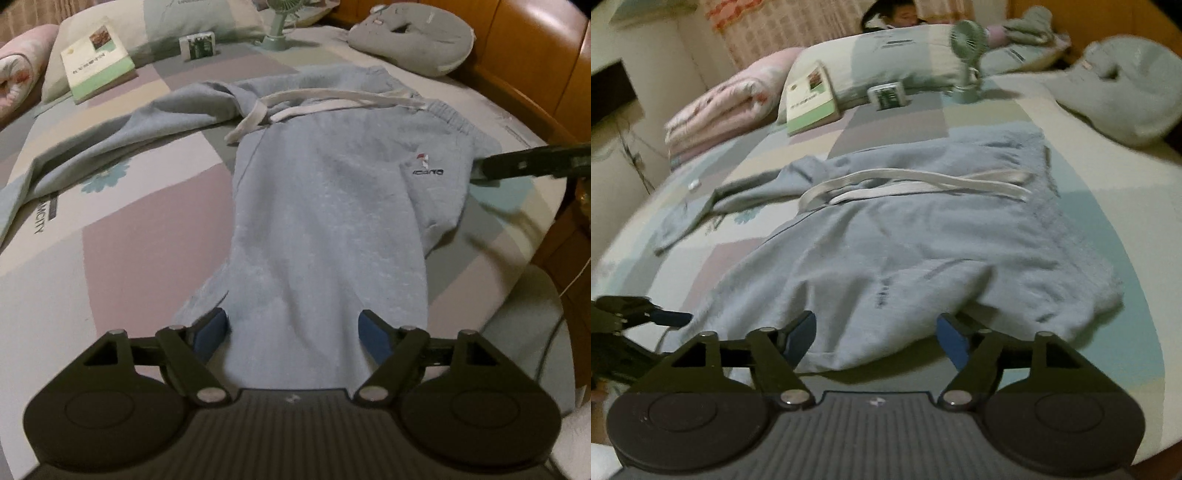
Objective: Fold clothes
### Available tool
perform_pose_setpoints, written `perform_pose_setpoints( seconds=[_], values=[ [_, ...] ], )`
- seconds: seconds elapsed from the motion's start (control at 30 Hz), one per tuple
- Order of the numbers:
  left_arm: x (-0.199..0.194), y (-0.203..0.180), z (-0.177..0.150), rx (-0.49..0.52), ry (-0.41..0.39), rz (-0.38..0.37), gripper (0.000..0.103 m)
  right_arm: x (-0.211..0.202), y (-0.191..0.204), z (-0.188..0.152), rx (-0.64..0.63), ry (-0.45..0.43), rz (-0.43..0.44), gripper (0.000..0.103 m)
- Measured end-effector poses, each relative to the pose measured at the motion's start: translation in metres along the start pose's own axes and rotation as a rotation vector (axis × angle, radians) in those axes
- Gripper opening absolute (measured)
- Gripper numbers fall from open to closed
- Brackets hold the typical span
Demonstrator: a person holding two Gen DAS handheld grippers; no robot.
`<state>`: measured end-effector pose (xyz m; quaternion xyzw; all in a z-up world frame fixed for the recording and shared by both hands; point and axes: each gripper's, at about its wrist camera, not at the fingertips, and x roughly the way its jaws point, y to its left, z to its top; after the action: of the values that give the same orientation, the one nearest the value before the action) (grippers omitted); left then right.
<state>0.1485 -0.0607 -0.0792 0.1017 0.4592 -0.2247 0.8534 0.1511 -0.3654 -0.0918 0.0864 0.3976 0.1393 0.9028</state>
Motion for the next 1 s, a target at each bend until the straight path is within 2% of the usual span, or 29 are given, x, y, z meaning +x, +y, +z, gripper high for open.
perform_pose_setpoints(
  seconds=[0.07, 0.13, 0.27, 0.37, 0.43, 0.5, 0.7, 0.83, 1.0],
  values=[
    [-0.01, 0.003, -0.001, -0.022, -0.02, 0.003, 0.08, 0.007, 0.017, -0.002, -0.027, 0.003, -0.017, 0.086],
    [-0.02, 0.004, -0.001, -0.037, -0.054, 0.011, 0.081, 0.015, 0.031, -0.005, -0.026, 0.009, -0.016, 0.087],
    [-0.021, 0.006, -0.001, -0.043, -0.072, 0.024, 0.084, 0.027, 0.045, -0.009, 0.04, 0.019, 0.006, 0.087],
    [-0.007, 0.012, -0.01, -0.073, 0.0, 0.026, 0.084, 0.028, 0.051, -0.014, 0.063, 0.035, 0.0, 0.087],
    [-0.001, 0.02, -0.017, -0.111, 0.062, -0.007, 0.084, 0.025, 0.052, -0.017, 0.069, 0.047, -0.004, 0.094],
    [-0.004, 0.029, -0.022, -0.135, 0.074, -0.026, 0.084, 0.023, 0.05, -0.02, 0.081, 0.056, 0.001, 0.095],
    [-0.043, 0.063, -0.011, -0.107, -0.01, 0.044, 0.085, 0.013, 0.055, -0.019, 0.082, 0.05, 0.018, 0.098],
    [-0.051, 0.084, 0.004, -0.063, -0.021, 0.184, 0.084, 0.014, 0.068, -0.009, 0.068, 0.054, 0.053, 0.1],
    [-0.053, 0.106, 0.009, -0.044, -0.041, 0.214, 0.084, 0.024, 0.098, 0.007, 0.036, 0.085, 0.076, 0.102]
  ],
)
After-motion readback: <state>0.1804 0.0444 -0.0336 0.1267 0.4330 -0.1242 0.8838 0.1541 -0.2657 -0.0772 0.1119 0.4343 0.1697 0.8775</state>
